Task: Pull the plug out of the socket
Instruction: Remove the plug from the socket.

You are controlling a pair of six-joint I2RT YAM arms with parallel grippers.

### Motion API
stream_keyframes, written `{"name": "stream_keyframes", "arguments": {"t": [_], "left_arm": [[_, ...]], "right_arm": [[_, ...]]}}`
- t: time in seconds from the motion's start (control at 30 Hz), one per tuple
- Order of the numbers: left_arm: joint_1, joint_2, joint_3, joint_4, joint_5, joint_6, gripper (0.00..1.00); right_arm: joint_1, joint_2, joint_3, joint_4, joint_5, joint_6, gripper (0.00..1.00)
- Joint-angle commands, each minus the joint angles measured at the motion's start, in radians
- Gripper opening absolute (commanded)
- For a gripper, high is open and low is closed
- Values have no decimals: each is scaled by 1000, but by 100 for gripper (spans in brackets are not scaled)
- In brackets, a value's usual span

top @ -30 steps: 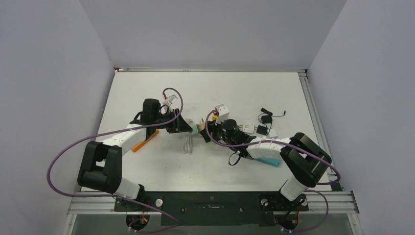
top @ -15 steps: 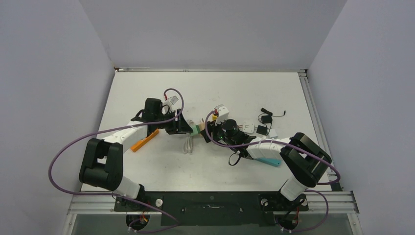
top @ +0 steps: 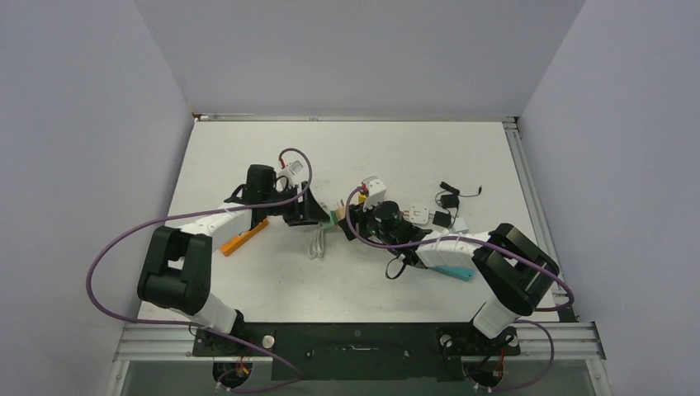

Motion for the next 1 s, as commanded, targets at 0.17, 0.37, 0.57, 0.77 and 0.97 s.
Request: {"name": "stream_keyframes", "arguments": {"t": [0.17, 0.37, 0.57, 0.77, 0.97], "left_arm": [[-37, 22, 5, 53, 63, -15, 60], [-47, -23, -18, 172, 120, -46, 60], [-47, -23, -18, 154, 95, -37, 59], [-39, 52, 30, -58, -52, 27, 44], [-34, 106, 56, -144, -108, 54, 39]], "right_arm": [[-10, -1, -18, -48, 31, 5, 5], [0, 4, -13, -58, 55, -7, 5], [9, 6, -8, -60, 64, -12, 5], [14, -10, -16, -57, 71, -17, 5], [15, -20, -20, -54, 71, -18, 5]]}}
